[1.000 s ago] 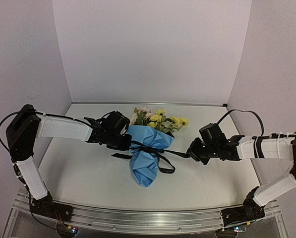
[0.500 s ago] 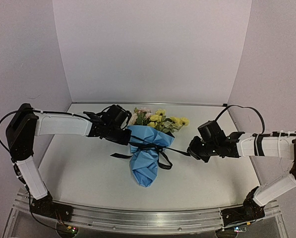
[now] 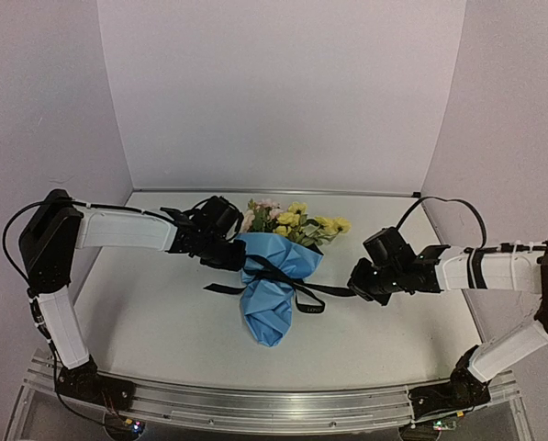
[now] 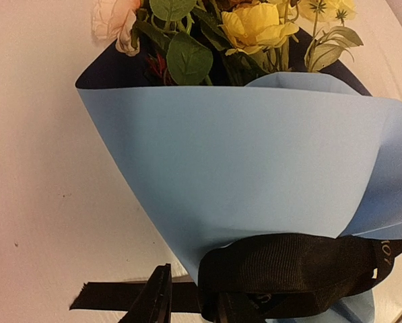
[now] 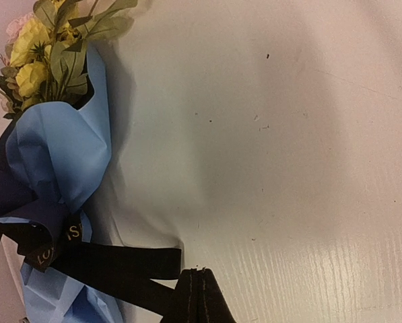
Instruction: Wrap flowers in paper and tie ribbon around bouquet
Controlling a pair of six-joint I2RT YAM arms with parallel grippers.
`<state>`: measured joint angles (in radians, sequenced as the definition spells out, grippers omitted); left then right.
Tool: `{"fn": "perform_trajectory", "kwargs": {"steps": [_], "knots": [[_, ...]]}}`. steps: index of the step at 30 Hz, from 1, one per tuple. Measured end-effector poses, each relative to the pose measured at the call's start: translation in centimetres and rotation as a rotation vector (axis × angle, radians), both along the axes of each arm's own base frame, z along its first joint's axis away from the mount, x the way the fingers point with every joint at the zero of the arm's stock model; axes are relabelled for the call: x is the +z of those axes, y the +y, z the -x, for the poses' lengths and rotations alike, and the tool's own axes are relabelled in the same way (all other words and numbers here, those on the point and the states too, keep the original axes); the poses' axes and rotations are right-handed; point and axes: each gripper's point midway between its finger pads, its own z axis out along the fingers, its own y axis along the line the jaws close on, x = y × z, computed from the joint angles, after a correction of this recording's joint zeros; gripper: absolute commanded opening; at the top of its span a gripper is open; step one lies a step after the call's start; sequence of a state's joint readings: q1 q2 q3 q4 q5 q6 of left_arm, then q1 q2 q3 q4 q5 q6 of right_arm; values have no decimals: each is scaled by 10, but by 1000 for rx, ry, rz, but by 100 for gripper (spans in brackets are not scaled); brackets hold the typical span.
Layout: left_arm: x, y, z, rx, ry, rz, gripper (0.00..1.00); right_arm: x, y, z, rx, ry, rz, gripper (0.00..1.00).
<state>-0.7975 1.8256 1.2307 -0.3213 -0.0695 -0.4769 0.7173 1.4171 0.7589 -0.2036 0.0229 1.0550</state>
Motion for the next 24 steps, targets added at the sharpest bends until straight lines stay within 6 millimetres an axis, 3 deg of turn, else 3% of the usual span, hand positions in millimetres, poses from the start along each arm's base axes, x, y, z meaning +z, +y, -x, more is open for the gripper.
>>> {"fn": "perform_trajectory", "kwargs": {"steps": [15,24], "knots": [[1,-17,13,-4,84,102,32,-1,0,1,1,-3,9,0],[-2,-14,16,39,92,89,7,-4,-6,1,-10,-3,45,0]]}}
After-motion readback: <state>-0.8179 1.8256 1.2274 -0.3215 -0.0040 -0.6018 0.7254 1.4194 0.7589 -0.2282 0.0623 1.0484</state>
